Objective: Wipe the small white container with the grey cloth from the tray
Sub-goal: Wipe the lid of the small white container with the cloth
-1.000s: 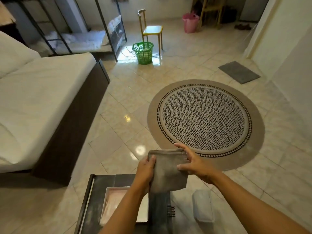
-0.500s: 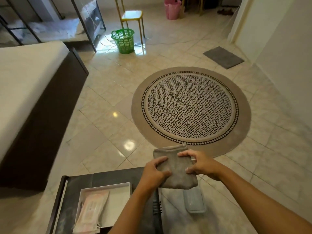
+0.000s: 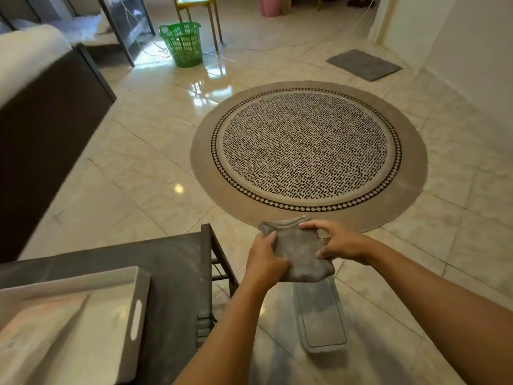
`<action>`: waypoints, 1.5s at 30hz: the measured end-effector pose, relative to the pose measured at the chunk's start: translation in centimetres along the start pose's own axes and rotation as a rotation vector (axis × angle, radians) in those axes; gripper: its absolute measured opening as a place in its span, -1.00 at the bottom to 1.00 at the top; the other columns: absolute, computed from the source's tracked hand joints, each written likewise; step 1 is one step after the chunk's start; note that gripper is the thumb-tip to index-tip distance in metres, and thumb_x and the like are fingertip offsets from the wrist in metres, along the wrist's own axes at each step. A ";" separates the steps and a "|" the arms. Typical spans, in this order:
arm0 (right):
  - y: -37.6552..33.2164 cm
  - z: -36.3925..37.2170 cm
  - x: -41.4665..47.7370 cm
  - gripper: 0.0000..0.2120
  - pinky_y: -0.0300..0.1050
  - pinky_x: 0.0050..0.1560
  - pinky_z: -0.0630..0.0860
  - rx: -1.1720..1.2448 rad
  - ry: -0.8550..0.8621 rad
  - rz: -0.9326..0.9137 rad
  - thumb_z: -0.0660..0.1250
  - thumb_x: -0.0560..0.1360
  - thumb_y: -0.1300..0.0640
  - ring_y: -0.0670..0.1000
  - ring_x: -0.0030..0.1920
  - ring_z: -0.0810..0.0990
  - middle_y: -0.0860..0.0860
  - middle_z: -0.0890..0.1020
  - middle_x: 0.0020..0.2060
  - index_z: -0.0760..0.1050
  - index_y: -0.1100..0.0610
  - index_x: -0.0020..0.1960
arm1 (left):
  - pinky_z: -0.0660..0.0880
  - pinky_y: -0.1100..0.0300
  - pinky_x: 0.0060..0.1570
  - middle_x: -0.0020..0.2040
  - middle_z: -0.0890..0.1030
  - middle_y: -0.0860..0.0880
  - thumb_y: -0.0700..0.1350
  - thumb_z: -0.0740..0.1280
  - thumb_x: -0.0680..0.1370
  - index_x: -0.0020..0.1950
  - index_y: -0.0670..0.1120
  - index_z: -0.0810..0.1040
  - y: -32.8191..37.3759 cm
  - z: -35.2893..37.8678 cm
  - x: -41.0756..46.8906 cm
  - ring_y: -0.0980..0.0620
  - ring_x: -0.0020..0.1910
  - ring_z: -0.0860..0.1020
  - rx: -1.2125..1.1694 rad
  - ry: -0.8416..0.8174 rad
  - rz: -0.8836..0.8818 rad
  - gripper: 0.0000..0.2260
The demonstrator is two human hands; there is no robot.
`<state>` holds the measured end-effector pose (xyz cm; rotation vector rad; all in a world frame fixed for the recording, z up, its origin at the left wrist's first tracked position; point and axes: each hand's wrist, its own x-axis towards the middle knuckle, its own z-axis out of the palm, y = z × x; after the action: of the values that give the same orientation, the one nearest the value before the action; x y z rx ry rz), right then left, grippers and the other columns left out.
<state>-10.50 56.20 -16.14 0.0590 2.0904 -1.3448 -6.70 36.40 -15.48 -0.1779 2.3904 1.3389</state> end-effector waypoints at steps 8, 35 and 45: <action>3.9 2.1 -3.4 -0.23 -0.10 -0.20 0.66 -0.089 0.085 -0.146 0.35 0.37 0.54 0.17 0.15 0.53 0.08 0.36 0.34 0.40 -0.04 0.43 | 0.49 -0.01 0.30 0.45 0.32 -0.06 -0.31 0.48 0.44 0.57 -0.11 0.23 -3.1 4.5 -3.5 -0.10 0.36 0.39 -0.005 0.132 0.080 -0.24; 0.3 8.6 -30.4 -0.23 -0.15 -0.04 0.56 -0.304 0.294 -0.481 0.29 0.37 0.57 0.11 0.32 0.46 0.06 0.44 0.39 0.31 0.09 0.50 | 0.58 0.21 -0.17 0.00 0.48 0.03 -0.39 0.45 0.40 0.17 -0.01 0.43 -0.4 7.7 -27.6 0.01 -0.01 0.52 -0.236 0.271 0.328 -0.54; 2.9 6.0 -23.4 -0.43 -0.03 -0.01 0.67 -0.363 0.113 -0.441 0.33 0.41 0.50 0.08 0.20 0.55 -0.01 0.55 0.19 0.52 0.06 0.32 | 0.35 -0.12 0.34 0.40 0.23 -0.01 -0.08 0.62 0.32 0.52 0.12 0.27 -1.5 8.5 -21.2 -0.10 0.42 0.21 0.035 0.357 0.218 -0.14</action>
<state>12.02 59.50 -7.50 -0.5177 2.5103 -1.1928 15.48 41.05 -12.15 -0.1616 2.7966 1.4628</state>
